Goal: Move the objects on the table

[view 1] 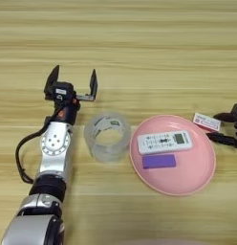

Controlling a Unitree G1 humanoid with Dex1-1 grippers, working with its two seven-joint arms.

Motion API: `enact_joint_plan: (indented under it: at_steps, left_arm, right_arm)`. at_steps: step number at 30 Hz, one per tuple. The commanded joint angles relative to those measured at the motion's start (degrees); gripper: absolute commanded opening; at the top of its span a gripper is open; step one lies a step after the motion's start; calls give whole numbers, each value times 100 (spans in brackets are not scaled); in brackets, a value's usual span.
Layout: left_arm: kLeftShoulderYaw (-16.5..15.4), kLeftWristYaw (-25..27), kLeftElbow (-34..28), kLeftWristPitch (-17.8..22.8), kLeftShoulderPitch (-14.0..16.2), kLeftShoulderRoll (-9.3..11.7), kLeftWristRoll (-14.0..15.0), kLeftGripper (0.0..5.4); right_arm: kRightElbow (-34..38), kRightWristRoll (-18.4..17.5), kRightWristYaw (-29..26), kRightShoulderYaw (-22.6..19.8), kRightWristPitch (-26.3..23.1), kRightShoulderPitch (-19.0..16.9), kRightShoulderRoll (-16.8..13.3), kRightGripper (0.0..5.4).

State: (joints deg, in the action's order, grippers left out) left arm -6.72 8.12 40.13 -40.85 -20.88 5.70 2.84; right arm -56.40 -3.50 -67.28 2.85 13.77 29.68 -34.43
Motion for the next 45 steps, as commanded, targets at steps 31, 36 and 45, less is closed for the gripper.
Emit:
enact_joint_plan:
  at_steps: [31, 36, 45]
  left_arm:
    - [-19, 58, 151, -68, -80, -2, 96, 540]
    - [-22, 64, 187, -82, -100, -1, 96, 540]
    - [-37, 79, 239, -91, -134, 11, 91, 540]
  right_arm:
    - [1557, -711, -388, -583, -213, -74, -155, 210]
    - [3263, -960, -402, -443, -614, -692, -153, 210]
    - [5560, -1279, -585, -88, -1225, -1772, -398, 210]
